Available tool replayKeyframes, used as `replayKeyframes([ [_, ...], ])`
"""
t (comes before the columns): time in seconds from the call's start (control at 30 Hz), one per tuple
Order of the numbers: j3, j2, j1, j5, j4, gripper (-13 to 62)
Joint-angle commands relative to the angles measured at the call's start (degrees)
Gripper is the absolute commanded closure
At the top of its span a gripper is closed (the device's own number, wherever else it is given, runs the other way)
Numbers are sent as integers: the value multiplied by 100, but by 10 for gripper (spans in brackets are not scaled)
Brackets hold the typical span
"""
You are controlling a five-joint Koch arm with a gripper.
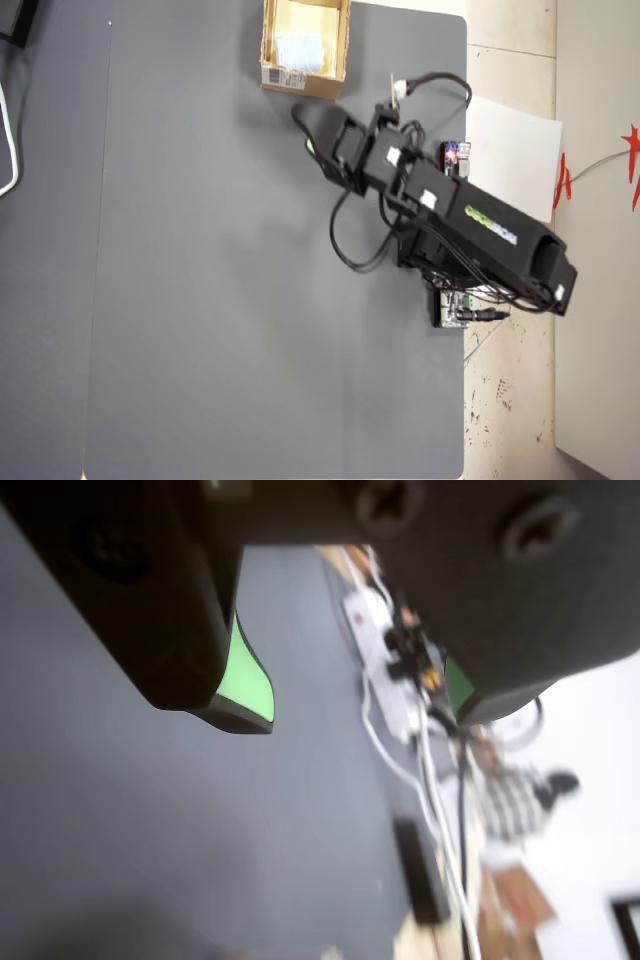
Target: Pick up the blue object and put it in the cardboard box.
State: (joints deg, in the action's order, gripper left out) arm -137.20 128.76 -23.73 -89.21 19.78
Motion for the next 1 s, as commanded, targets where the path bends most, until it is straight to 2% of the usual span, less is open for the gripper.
replayKeyframes([
  [0.0,62,352,272,-536,-606,151],
  [0.4,-1011,712,984,-554,-694,145],
  [0.73,-2839,712,1731,-589,-2443,146],
  [0.97,-4069,703,1775,-747,-3226,148],
])
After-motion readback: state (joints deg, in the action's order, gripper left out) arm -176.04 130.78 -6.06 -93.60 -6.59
